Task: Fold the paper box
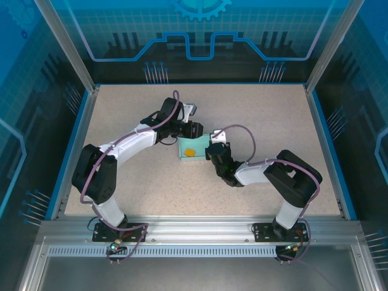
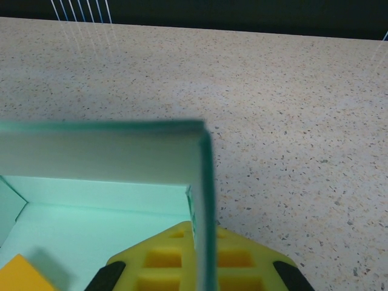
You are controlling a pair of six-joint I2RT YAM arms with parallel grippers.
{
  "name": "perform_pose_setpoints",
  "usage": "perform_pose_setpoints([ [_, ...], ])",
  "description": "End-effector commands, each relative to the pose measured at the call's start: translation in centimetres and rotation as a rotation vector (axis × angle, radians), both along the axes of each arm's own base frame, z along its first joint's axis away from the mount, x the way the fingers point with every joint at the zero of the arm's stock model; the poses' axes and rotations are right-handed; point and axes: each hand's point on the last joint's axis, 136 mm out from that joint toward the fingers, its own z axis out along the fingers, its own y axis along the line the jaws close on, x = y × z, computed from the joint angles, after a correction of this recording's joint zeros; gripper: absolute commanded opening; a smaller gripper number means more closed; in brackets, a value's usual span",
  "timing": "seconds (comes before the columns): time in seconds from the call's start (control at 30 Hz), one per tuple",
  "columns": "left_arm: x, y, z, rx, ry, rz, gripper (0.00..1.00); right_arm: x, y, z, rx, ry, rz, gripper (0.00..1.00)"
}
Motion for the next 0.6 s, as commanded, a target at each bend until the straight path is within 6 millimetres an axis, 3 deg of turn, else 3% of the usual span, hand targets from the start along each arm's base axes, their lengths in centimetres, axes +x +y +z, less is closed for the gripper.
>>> perform_pose_setpoints([
  [0.0,-1.1,-0.1,-1.3,-0.020,0.061,-0.022,0.46,-0.6,-0.9,-2.1,-0.098,0.060,-0.012,0.06],
  [0.33,-1.9,-0.1,-3.6,0.007,0.088,-0.002,0.47,-1.4,-1.4,-2.1,-0.108,0.084,-0.009,0.23],
  [0.57,-1.9,0.0,-4.9,0.036,0.095,0.009,0.47,-3.1,-1.7,-1.4,-0.105,0.107,0.024,0.32],
])
